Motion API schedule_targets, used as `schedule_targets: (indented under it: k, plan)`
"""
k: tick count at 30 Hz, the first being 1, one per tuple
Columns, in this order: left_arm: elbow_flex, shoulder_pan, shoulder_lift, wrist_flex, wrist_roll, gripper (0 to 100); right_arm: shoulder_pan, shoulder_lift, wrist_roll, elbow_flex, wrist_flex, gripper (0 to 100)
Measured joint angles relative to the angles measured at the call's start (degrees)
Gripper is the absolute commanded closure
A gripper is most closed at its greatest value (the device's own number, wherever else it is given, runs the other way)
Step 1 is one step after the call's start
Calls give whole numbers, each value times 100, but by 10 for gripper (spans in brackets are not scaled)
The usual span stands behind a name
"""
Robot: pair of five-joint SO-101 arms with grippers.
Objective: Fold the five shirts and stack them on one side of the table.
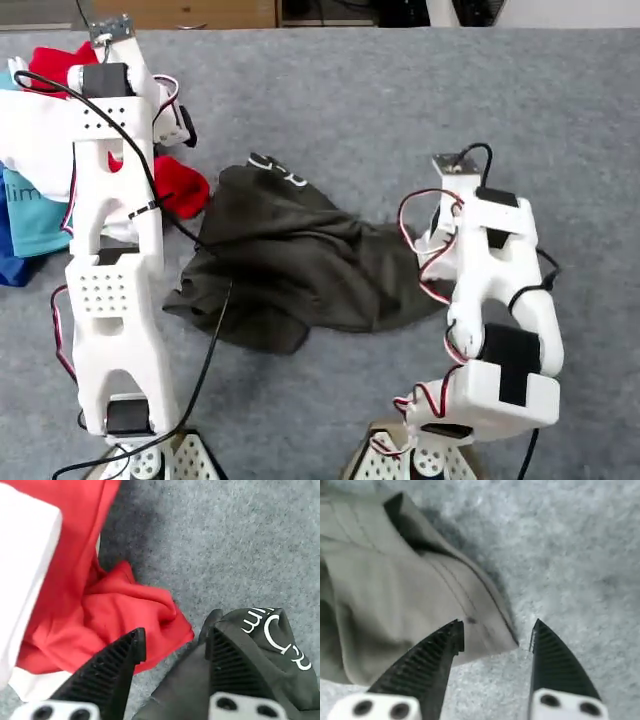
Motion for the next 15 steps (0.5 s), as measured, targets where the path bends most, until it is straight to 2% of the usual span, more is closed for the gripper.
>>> schedule_targets:
  k: [8,15]
  plan:
    - [0,0,0,0,0,799,70,554,-9,-62,-79,769]
    - [0,0,0,0,-26,799,141,1178,-18,-809,448,770]
